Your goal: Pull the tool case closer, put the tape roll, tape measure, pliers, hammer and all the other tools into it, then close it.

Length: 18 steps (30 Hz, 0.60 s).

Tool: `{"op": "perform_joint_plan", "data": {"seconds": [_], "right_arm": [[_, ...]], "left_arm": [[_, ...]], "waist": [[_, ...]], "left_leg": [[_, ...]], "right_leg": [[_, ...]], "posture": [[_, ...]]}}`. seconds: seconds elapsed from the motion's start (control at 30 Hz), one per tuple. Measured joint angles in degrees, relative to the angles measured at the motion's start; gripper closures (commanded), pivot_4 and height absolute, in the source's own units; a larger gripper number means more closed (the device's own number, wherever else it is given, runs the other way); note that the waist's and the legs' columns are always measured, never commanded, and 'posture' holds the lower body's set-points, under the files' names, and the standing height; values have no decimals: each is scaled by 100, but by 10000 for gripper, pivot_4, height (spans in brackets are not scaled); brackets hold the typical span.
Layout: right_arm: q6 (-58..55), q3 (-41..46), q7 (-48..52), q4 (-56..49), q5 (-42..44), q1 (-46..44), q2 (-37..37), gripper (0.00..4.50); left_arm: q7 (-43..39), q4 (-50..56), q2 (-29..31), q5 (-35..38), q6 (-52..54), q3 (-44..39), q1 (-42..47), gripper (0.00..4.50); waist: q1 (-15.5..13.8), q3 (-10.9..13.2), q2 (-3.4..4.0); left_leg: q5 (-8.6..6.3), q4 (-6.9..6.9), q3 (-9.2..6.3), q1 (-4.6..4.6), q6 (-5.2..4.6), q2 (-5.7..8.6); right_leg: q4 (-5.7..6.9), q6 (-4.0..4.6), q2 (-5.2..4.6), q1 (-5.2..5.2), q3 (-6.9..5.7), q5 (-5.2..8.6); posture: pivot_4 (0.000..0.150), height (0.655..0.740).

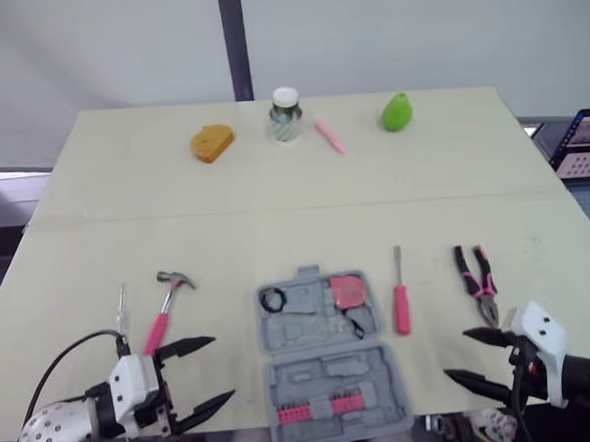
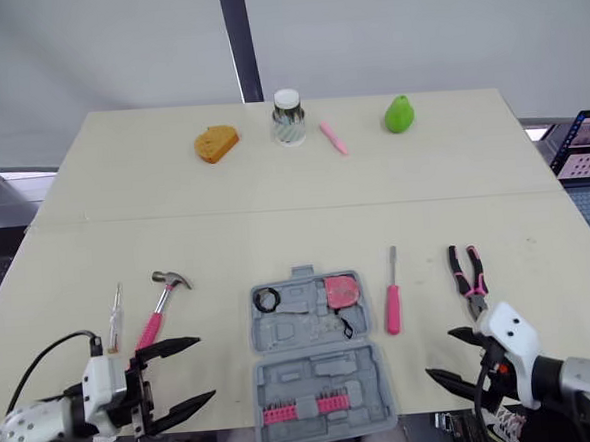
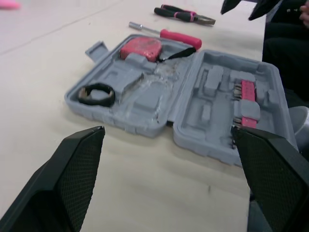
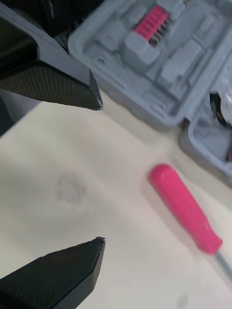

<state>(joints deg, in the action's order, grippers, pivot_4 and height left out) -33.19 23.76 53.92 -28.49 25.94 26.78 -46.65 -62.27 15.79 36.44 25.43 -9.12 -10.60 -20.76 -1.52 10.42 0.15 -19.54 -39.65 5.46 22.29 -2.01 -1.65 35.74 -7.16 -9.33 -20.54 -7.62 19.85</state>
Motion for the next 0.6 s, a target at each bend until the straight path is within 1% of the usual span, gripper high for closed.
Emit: {"op": "perform_joint_plan", "data": {"seconds": [0.1, 0.13, 0.3, 0.47, 0.6], "right_arm": [[-207, 302, -267, 52, 91, -107, 160, 469], [-322, 445, -417, 58, 130, -128, 244, 469], [-683, 765, -1010, 34, 224, -172, 605, 469], [-1047, 858, -1824, -7, 220, -367, 1032, 469], [-1413, 804, -2316, 48, 219, -667, 1210, 469]], "left_arm": [[-3, 231, 96, 19, 270, 206, 508, 0], [-18, 288, 134, 33, 391, 292, 718, 0], [-93, 350, 207, 131, 727, 506, 1244, 0], [-224, 282, 212, 121, 793, 711, 1537, 0], [-246, 136, 212, 110, 864, 755, 1691, 0]], "waist": [[0, -1, 2], [1, -2, 3], [6, -2, 4], [21, -4, 9], [20, -5, 12]], "left_leg": [[4, 0, 2, -2, 0, 2], [5, 0, 2, -2, 0, 2], [8, 0, 4, -4, 7, -5], [11, 1, 9, -5, 12, -12], [11, 1, 11, -4, 12, -11]], "right_leg": [[8, -1, 14, 2, -11, 0], [8, -1, 41, 1, -12, 0], [9, -1, 57, -1, -7, -1], [11, 0, 69, -8, -2, 0], [12, 0, 68, -10, 2, 0]], "posture": [[1500, 6950], [1500, 6950], [1500, 6950], [1500, 6950], [1500, 6950]]}}
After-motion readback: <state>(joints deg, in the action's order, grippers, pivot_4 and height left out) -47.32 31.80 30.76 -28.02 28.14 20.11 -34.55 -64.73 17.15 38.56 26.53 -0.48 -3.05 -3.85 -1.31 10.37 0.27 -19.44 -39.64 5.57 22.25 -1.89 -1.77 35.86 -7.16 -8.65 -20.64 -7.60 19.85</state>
